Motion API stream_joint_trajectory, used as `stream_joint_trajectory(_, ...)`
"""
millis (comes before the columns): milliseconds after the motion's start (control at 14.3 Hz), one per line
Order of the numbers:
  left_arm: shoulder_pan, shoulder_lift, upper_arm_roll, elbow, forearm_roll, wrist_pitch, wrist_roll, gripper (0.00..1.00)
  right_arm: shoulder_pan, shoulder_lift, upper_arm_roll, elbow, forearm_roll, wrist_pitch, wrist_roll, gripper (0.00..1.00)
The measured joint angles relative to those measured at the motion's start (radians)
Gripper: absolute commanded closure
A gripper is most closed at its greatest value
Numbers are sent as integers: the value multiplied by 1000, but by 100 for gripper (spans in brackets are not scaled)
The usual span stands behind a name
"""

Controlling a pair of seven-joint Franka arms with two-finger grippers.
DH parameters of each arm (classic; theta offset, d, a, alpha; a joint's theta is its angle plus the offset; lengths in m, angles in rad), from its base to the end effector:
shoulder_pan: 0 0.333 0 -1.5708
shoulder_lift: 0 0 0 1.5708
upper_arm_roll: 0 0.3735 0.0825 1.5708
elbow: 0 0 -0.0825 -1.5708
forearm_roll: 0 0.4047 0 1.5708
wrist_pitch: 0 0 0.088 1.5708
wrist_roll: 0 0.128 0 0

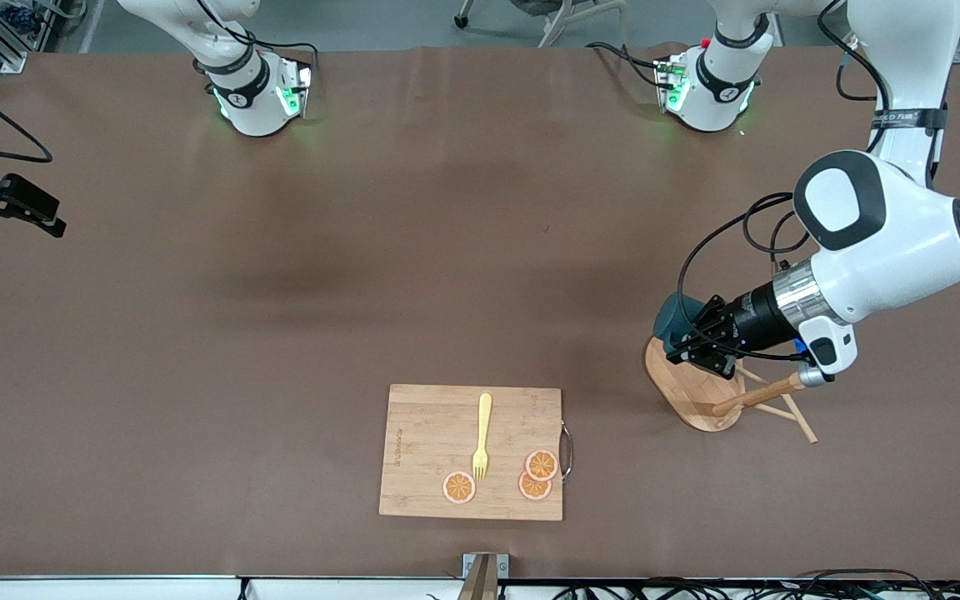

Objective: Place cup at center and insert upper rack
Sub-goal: 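Lower the mug handle onto the stand peg and open the left gripper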

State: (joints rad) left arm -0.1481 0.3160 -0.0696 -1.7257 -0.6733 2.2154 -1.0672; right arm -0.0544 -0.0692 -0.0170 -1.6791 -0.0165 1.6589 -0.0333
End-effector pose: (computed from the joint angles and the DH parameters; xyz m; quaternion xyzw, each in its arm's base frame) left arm 0.6840 -0.1778 0.4522 0.7806 0.5476 -0.1093 0.2809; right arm 0.5567 -0.0421 0.6544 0.9995 -0.0185 0.0241 0.0089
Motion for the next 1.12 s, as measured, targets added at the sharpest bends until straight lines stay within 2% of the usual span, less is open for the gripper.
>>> stream_joint_trajectory(1120, 70, 48, 3, 36, -3, 5, 66, 98, -12, 0, 0, 9, 0, 6, 0, 0)
